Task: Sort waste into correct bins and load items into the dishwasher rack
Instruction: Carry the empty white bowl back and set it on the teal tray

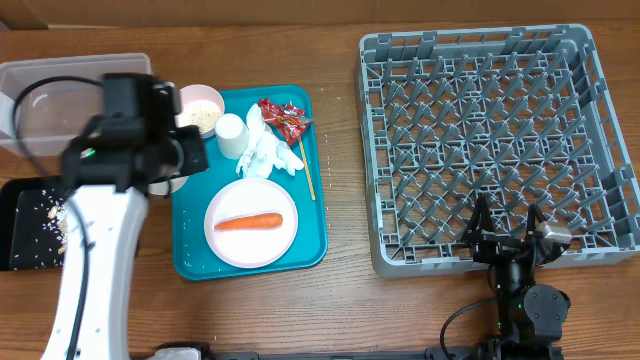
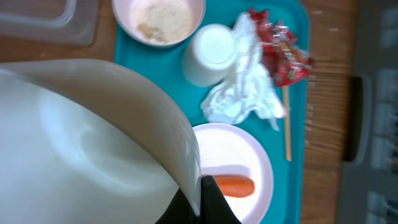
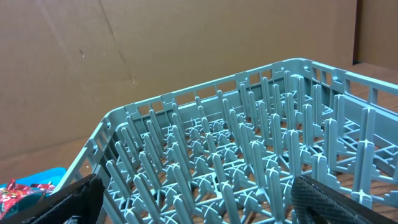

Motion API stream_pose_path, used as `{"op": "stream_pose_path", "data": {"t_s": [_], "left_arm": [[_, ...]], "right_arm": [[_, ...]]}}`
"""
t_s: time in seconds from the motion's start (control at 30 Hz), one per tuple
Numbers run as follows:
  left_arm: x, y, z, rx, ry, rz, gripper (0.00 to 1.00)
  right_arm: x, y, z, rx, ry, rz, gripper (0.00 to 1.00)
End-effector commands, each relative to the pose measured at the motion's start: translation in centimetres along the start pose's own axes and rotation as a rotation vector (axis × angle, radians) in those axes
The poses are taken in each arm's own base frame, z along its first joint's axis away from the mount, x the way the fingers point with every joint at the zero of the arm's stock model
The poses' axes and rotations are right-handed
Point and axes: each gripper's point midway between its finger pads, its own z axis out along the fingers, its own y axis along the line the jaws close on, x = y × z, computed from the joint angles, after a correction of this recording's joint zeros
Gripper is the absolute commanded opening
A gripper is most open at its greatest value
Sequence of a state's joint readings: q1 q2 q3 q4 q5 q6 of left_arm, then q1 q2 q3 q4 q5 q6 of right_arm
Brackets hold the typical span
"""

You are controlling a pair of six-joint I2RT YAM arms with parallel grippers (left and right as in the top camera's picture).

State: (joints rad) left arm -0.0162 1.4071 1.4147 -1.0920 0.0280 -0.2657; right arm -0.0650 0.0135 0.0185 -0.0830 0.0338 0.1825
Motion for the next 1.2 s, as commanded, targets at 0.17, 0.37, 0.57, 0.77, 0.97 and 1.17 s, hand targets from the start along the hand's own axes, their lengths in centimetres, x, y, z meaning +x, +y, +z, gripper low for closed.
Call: {"op": "stream_pose_path", "data": {"t_s": [0.17, 0.37, 0.57, 0.77, 0.97, 1.17], "left_arm": [[0.3, 1.6, 6.3, -0.230, 0.092, -0.138, 0.04], [0.3, 1.2, 10.7, -0.228, 0.143, -0.136, 0.04], [1.4, 1.4, 13.8, -0.252, 0.205, -0.129, 0.04], [2.3, 1.2, 16.1, -0.264, 0.245, -0.112, 0.04], [1.9, 0.0, 16.4, -0.244, 0.221, -0.084, 0.20], [2.0, -0.6, 16.5, -0.236, 0.217, -0.063, 0.21]], "right_arm": [[0.1, -0.3, 0.0, 0.013, -0.007, -0.004, 1.00], [0.1, -0.3, 0.0, 0.013, -0.007, -0.004, 1.00], [0.1, -0.3, 0.0, 0.013, -0.007, -0.004, 1.00], [0.1, -0.3, 0.0, 0.013, -0.007, -0.004, 1.00], [0.1, -0.3, 0.0, 0.013, -0.007, -0.004, 1.00], [0.1, -0.3, 0.0, 0.013, -0.007, -0.004, 1.00]]}}
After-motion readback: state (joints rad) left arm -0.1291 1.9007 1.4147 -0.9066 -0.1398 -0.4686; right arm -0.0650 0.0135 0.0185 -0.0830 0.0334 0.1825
